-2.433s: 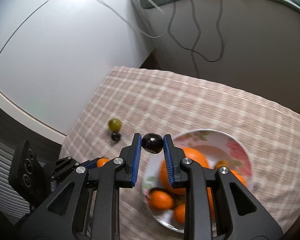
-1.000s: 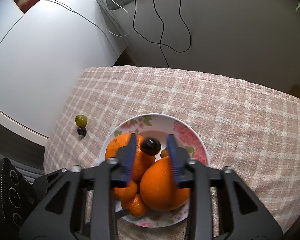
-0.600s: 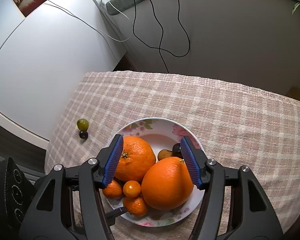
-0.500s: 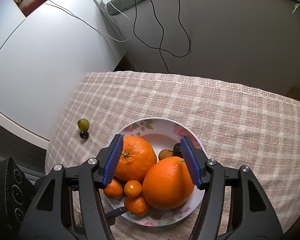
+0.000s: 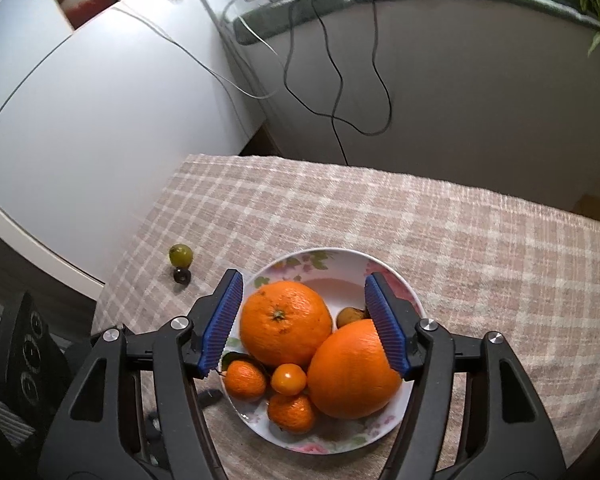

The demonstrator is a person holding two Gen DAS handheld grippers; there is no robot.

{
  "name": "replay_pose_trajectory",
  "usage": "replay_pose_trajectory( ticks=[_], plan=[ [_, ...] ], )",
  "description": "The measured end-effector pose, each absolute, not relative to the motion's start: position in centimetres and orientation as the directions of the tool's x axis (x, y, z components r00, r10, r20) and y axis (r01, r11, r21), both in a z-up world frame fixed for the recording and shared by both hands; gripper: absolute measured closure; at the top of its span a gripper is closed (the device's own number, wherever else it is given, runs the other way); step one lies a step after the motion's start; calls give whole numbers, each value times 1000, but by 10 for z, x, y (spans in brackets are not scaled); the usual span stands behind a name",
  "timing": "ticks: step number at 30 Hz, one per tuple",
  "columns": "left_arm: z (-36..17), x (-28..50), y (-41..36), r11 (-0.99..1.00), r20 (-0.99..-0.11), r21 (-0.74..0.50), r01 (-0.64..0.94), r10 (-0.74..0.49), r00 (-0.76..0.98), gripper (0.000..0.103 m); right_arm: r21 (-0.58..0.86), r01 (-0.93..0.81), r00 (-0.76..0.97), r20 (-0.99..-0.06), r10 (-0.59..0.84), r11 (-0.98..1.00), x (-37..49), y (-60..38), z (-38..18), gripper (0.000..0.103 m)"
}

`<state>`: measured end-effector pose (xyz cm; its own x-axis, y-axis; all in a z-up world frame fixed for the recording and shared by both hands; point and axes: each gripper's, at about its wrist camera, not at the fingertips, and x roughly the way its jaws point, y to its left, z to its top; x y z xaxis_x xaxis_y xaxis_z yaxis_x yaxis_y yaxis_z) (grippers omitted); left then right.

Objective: Organize fruits
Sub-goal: 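Lower the kumquat and plum into the plate and open both grippers, then withdraw both tools toward the yellow-green fruit and last dark plum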

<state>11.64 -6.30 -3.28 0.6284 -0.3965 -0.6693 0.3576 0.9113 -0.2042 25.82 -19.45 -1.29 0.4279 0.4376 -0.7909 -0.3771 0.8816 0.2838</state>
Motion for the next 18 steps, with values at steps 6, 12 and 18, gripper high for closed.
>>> replay_pose_trajectory(
  ticks=[6,12,18],
  plan=[
    [-33,115,-17,938,-672,-209,277,-344,656,55,214,-460,475,-761,442,862,234,-165,-5,37],
    [-37,119,32,957,-680,-220,192,-291,673,55,128,-537,527,-721,450,834,202,-128,-4,37],
    [-46,132,74,950,-686,-284,131,-297,664,57,97,-600,522,-704,481,794,173,-88,-18,37]
  ],
)
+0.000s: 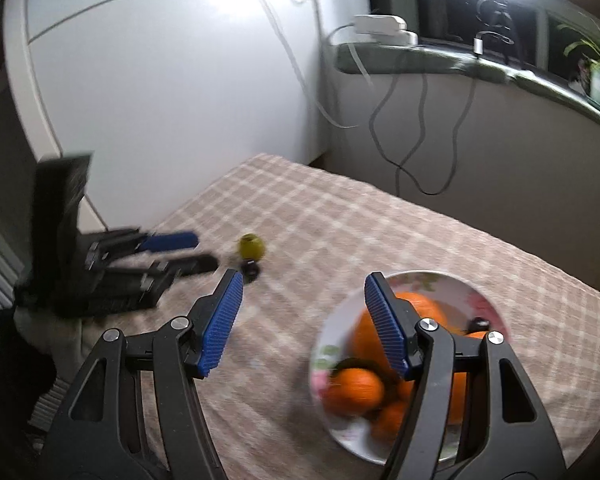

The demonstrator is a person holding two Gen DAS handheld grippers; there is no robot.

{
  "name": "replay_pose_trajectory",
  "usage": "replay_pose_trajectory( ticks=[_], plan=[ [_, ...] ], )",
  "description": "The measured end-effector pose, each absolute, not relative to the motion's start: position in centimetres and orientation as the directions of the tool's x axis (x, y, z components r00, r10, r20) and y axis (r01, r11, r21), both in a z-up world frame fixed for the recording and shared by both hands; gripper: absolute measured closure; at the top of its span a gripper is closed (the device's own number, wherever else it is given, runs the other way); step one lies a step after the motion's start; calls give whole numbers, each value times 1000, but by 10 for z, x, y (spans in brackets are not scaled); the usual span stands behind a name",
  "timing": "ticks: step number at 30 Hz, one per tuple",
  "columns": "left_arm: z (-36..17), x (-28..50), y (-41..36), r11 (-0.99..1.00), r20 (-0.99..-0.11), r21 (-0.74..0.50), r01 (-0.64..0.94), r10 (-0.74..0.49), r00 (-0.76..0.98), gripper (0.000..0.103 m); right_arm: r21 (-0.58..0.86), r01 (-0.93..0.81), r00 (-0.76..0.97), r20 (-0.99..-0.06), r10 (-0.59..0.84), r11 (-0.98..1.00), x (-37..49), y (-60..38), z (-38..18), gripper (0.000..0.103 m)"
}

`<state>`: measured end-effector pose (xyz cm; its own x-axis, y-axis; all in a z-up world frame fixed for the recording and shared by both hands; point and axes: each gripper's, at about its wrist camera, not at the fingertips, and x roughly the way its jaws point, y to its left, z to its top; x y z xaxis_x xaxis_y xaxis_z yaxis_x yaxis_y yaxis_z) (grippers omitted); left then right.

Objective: Organize fruits
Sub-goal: 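Withdraw both tools toward the yellow-green fruit and last dark plum, then move the left gripper around the yellow-green fruit while the right gripper approaches the dark plum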

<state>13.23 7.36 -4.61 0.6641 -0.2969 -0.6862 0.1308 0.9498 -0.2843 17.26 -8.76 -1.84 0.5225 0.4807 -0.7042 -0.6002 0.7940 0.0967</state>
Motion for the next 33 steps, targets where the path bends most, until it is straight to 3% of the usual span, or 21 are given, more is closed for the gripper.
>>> replay_pose_trajectory(
  ticks=[3,5,10,14,30,33],
  plan=[
    [-51,139,84,946,-693,-300,125,-306,653,62,94,-628,496,-717,490,773,164,-67,-30,37],
    [-55,144,90,939,-695,-320,128,-325,642,65,108,-637,471,-728,497,763,164,-56,-39,44],
    [-66,156,91,931,-711,-332,153,-353,609,65,149,-630,431,-750,502,762,168,-36,-61,48],
    [-75,165,91,923,-719,-350,162,-375,586,65,156,-617,405,-777,482,771,174,-21,-77,61],
    [-98,194,94,917,-747,-353,184,-395,535,65,150,-568,387,-819,424,809,200,-1,-107,61],
    [-101,200,95,916,-749,-355,184,-397,530,74,147,-556,391,-822,414,818,206,3,-109,61]
  ],
)
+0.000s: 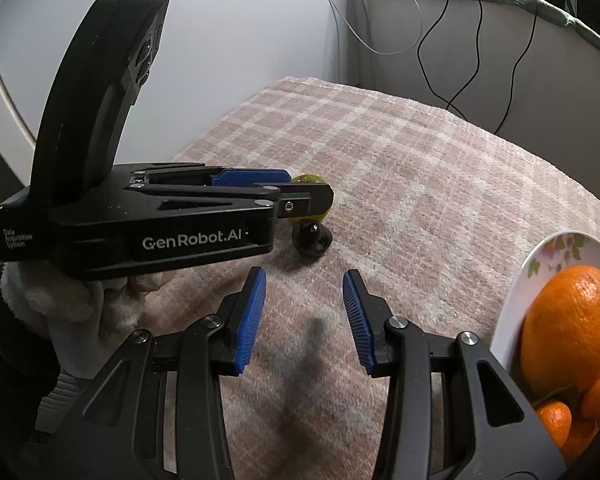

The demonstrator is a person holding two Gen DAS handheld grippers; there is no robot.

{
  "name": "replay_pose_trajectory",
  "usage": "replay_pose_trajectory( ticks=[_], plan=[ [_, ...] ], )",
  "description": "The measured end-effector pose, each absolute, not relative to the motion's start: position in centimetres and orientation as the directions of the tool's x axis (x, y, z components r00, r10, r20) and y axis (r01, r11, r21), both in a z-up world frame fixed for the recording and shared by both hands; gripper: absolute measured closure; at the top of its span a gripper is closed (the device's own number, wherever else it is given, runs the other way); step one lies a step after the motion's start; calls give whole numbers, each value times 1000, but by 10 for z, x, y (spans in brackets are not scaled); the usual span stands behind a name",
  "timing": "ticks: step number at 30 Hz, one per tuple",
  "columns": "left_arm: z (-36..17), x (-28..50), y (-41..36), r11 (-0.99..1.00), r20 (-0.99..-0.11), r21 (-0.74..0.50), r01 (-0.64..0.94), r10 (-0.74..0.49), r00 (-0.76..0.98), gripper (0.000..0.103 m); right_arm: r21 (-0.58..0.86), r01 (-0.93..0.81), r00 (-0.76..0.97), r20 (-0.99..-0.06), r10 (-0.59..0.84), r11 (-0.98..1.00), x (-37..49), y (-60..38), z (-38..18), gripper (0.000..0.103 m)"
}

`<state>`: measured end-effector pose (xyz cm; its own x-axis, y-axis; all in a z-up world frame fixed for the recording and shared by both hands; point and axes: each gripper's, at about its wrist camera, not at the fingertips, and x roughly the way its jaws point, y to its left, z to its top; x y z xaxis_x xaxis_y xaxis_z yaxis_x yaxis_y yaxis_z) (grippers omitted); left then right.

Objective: Organize fruits
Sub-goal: 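Move the left gripper around the yellow-green fruit while the right gripper approaches the dark plum, then close the left gripper on the yellow-green fruit while the right gripper closes on the plum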

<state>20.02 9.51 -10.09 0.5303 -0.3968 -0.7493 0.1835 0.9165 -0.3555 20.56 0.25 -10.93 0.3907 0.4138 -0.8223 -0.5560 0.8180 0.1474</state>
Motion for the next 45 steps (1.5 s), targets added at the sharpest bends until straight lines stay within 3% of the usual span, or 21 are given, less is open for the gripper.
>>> replay_pose_trajectory(
  ticks=[9,22,45],
  plan=[
    [-103,201,105,898,-722,-404,177,-431,541,77,139,-544,390,-831,396,828,218,16,-118,62],
    [-106,196,117,885,-706,-435,165,-449,547,78,97,-544,403,-841,361,833,232,31,-129,78],
    [-83,174,123,905,-694,-403,137,-399,599,79,172,-550,437,-775,457,817,204,5,-93,80]
  ],
)
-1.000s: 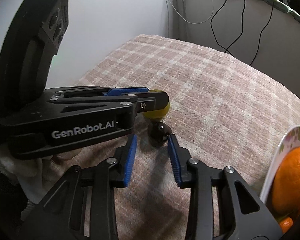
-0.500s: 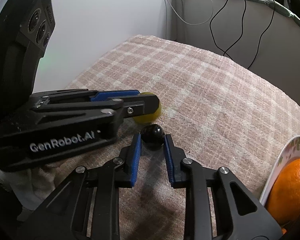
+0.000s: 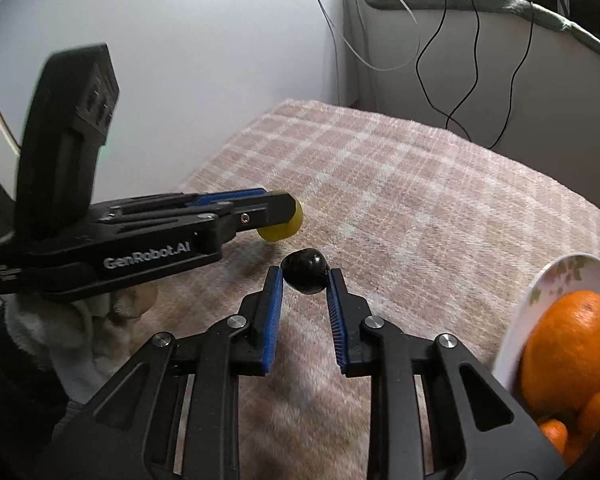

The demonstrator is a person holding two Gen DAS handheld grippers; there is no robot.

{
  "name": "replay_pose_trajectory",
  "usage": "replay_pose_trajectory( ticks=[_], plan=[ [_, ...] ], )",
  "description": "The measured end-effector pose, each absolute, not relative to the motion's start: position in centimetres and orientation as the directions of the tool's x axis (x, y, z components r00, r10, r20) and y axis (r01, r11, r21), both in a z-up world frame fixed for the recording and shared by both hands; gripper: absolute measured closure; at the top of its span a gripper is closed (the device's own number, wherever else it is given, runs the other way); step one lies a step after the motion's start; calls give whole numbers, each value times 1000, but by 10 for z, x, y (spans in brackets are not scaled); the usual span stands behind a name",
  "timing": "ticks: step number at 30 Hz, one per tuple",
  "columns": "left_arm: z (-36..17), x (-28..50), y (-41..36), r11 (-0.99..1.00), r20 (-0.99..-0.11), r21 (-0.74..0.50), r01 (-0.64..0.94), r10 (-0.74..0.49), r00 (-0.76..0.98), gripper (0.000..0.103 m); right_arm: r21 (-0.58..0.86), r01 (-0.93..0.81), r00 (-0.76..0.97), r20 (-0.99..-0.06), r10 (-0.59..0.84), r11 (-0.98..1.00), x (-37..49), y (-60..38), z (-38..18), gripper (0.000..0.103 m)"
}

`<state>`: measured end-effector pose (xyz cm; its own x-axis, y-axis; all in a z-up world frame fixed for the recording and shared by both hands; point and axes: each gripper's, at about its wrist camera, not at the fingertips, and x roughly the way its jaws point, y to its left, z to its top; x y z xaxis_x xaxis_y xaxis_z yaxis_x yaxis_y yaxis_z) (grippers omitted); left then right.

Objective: Organize fruits
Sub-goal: 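Close the left gripper on the yellow-green fruit while the right gripper closes on the plum, then carry the yellow-green fruit and plum in both grippers over the floral plate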

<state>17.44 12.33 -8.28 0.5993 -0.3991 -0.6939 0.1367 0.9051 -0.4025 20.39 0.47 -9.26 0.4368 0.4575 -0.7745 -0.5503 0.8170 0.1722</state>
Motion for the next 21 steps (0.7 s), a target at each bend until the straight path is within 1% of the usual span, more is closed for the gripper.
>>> replay_pose_trajectory(
  ticks=[5,11,21],
  plan=[
    [-70,171,105,903,-681,-392,177,-414,604,79,173,-542,471,-748,467,823,195,-24,-70,80],
    [-60,170,73,891,-666,-391,231,-448,597,79,160,-493,529,-725,441,855,198,-71,-47,80],
    [-51,175,23,866,-653,-402,299,-500,569,79,140,-402,581,-725,370,905,216,-143,-34,80]
  ],
)
